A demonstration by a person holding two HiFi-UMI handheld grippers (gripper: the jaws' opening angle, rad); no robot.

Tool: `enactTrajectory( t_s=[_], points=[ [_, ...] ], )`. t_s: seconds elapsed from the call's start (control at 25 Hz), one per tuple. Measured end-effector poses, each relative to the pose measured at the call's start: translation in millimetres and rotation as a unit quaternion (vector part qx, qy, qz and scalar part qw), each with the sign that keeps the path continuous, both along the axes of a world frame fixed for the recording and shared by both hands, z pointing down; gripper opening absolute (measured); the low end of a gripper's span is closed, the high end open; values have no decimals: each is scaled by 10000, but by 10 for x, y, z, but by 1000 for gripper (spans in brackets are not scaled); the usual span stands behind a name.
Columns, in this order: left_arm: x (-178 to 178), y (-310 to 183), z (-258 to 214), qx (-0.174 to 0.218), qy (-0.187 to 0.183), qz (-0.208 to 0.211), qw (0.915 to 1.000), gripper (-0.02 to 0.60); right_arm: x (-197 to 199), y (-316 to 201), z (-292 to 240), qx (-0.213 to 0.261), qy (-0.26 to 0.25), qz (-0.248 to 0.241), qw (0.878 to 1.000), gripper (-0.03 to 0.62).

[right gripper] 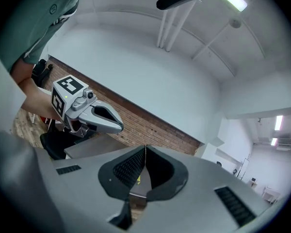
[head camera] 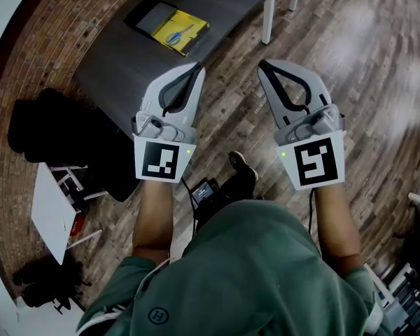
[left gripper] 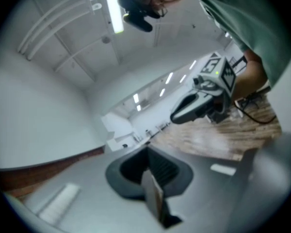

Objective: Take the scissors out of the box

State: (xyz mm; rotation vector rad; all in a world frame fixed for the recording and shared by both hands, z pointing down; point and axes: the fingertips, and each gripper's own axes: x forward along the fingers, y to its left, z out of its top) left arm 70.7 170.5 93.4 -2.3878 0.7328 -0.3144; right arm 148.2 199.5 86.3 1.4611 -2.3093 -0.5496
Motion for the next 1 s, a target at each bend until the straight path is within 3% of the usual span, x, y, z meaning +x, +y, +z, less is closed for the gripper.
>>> enactTrajectory(
  t_s=[0.4,0.84,1.0],
  points=[
    [-278,-1250,-47,-8,152,-136,9998,0,-303,-1243,8,-67,62,-210,9997,8],
    [-599,-1956,28,-76,215,-497,9985,0,-698,-2179,155,-238,65,-781,9966,8],
    [-706,-2241,106,-87,210,-813,9964,0,-859,-2533,258,-296,116,-1184,9925,8]
  ],
)
